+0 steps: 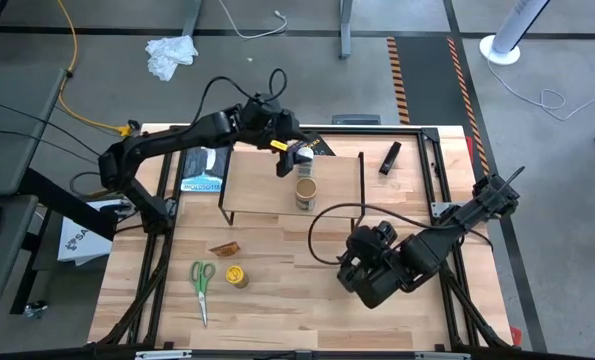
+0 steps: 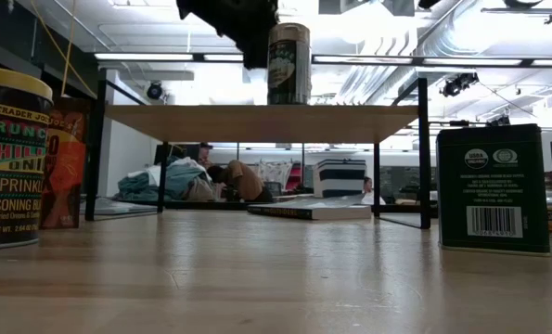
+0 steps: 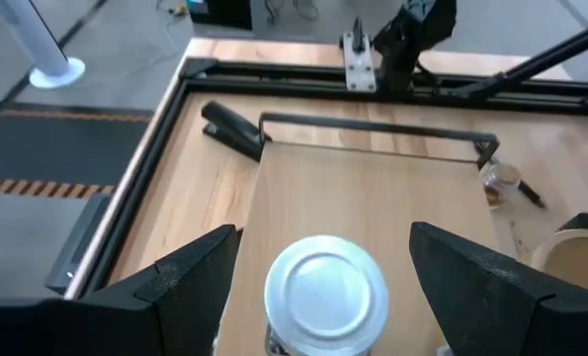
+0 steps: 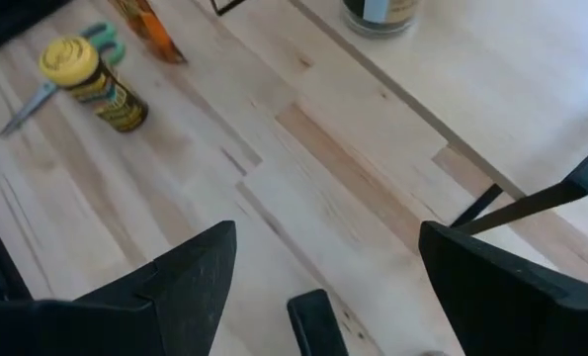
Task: Shelf spices
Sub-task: Remove the white seasoning bottle from the shelf
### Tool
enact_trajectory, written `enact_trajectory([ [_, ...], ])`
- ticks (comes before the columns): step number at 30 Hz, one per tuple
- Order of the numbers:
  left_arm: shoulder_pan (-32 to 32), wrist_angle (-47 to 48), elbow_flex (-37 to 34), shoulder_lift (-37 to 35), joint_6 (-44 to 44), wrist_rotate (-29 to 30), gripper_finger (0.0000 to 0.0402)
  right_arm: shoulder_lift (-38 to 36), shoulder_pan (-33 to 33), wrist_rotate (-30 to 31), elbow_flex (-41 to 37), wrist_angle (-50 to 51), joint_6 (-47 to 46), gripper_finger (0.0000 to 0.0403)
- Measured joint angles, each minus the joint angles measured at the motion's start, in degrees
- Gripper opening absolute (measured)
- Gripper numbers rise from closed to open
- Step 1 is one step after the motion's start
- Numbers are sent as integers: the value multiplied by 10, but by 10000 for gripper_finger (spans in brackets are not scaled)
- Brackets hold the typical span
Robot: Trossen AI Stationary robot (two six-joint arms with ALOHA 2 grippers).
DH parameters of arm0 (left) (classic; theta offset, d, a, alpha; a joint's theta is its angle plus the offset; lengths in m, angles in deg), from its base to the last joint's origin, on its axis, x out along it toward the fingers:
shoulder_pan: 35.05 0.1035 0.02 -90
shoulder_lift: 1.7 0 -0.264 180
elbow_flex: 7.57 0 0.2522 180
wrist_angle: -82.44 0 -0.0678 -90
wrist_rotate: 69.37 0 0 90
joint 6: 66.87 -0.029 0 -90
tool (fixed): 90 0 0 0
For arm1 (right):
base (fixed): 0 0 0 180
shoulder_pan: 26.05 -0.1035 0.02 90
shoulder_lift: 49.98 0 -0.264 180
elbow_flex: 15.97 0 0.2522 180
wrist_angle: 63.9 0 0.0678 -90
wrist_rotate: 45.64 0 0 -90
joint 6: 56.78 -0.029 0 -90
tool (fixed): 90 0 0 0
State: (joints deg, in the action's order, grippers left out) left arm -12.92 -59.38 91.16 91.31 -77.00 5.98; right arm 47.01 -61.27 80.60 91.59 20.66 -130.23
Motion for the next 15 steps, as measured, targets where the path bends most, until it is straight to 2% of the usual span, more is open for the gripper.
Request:
enact_trajectory([
  [9,0,3,0,29,-40,-4,300,0,0,4,0,-17,-1,315],
  [15,4,40,0,34,-54,-13,300,0,0,4,0,-20,-1,315],
])
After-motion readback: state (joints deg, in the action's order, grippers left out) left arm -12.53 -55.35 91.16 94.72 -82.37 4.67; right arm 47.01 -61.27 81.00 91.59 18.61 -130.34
